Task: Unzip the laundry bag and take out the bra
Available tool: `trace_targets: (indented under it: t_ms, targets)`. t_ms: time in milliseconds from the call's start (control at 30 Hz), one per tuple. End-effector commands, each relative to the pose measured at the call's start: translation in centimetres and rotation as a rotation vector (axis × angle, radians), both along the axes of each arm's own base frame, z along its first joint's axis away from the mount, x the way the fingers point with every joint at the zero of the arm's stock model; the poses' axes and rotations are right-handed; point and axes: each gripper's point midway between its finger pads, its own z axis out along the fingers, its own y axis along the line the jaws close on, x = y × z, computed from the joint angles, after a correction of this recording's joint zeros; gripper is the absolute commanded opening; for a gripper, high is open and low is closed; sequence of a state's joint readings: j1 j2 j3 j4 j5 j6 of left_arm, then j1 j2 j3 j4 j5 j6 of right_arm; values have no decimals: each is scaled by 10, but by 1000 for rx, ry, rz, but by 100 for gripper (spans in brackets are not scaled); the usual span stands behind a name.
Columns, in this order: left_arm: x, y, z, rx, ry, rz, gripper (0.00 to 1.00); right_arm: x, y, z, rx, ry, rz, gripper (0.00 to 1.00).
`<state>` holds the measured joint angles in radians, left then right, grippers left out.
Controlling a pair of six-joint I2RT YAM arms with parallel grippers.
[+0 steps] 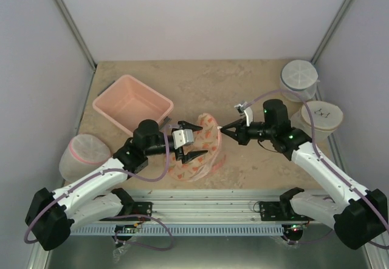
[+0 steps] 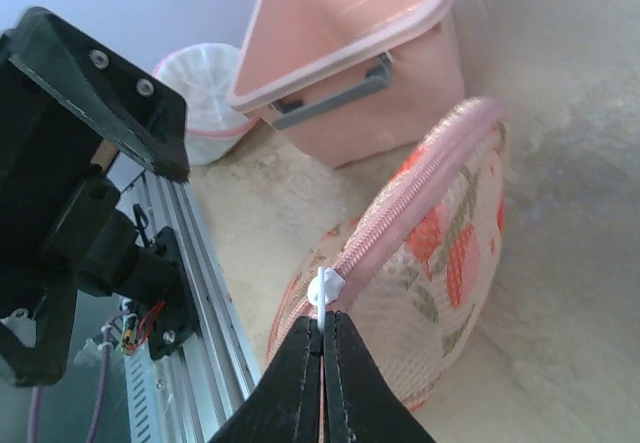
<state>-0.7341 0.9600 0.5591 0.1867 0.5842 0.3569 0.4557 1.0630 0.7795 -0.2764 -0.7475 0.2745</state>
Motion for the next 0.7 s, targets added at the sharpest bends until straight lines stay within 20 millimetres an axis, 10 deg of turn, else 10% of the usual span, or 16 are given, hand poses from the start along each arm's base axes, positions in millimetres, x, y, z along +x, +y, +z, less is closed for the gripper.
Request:
trace_targets:
  t_ms: [0,200,667]
  targets:
    - [-2,-6,26,-127,155,-6,84,6,15,30,49,-75,-16,1]
    - [38,-2,28,-191,284,245,66,5,32,39,87,-67,-23,0]
    - [45,-6,7,-152,343,308,62,-14,66,58,107,-127,81,1]
